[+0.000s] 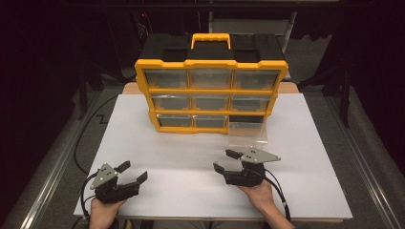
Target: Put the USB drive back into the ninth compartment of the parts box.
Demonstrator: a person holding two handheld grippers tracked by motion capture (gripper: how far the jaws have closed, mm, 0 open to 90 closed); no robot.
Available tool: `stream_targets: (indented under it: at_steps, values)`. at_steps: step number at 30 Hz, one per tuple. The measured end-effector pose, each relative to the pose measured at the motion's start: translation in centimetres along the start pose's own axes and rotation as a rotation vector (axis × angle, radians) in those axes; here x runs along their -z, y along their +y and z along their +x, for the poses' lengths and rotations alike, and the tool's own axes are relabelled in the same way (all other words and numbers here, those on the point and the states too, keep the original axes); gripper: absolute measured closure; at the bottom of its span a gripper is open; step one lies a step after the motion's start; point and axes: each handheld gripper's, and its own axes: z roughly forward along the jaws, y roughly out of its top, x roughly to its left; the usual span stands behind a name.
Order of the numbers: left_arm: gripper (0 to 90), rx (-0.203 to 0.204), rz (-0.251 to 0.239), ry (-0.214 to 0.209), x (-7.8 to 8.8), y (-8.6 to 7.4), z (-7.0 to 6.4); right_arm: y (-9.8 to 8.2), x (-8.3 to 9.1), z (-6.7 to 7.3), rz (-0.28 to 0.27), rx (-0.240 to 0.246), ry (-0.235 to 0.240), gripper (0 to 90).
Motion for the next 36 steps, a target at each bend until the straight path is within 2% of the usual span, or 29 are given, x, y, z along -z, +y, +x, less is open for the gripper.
stream_targets:
  at_steps: [2, 3, 6, 7, 9, 12, 14, 15, 16, 17, 19, 22, 27, 36]
  values:
    - [20.7, 0.0, 0.0, 0.0, 0.0, 0.0, 0.0, 0.1, -0.1, 0.0, 0.016, -0.003, -0.001, 32.1]
    - [20.7, 0.0, 0.0, 0.0, 0.0, 0.0, 0.0, 0.4, -0.3, -0.1, 0.057, -0.013, 0.005, 33.5]
    - [20.7, 0.0, 0.0, -0.001, 0.0, 0.0, 0.0, 0.6, -0.5, -0.2, 0.087, -0.022, 0.009, 35.9]
    - [20.7, 0.0, 0.0, -0.001, 0.0, 0.0, 0.0, 0.9, -0.7, -0.1, 0.132, -0.019, 0.015, 37.3]
    - [20.7, 0.0, 0.0, -0.001, 0.0, 0.0, 0.0, 1.0, -0.8, -0.1, 0.147, -0.019, 0.018, 38.1]
    - [20.7, -0.001, 0.002, -0.001, 0.0, 0.0, 0.0, 1.3, -1.2, 0.0, 0.211, -0.017, 0.017, 38.6]
    - [20.7, -0.001, 0.002, -0.001, 0.0, 0.0, 0.0, 1.6, -1.3, 0.2, 0.239, 0.001, -0.003, 39.2]
    - [20.7, -0.002, 0.002, 0.0, 0.0, 0.0, 0.0, 1.8, -1.6, 0.3, 0.284, 0.012, -0.008, 38.3]
    - [20.7, -0.002, 0.002, 0.0, 0.0, 0.0, 0.0, 1.8, -1.6, 0.3, 0.284, 0.012, -0.008, 38.3]
    - [20.7, -0.001, 0.002, 0.0, 0.0, 0.0, 0.0, 2.0, -1.9, 0.3, 0.32, 0.001, -0.001, 37.4]
    - [20.7, -0.002, 0.001, 0.0, 0.0, 0.0, 0.0, 2.1, -2.1, 0.3, 0.339, -0.008, 0.004, 37.4]
    - [20.7, -0.004, 0.003, -0.001, 0.0, 0.0, 0.0, 2.4, -2.6, 0.1, 0.401, -0.026, 0.003, 37.2]
    - [20.7, -0.006, 0.004, -0.001, 0.0, 0.0, 0.0, 2.8, -3.1, -0.1, 0.484, -0.025, -0.003, 38.1]
    - [20.7, -0.007, 0.008, -0.001, -0.1, 0.0, 0.0, 3.7, -4.0, -0.3, 0.568, -0.009, -0.019, 44.3]
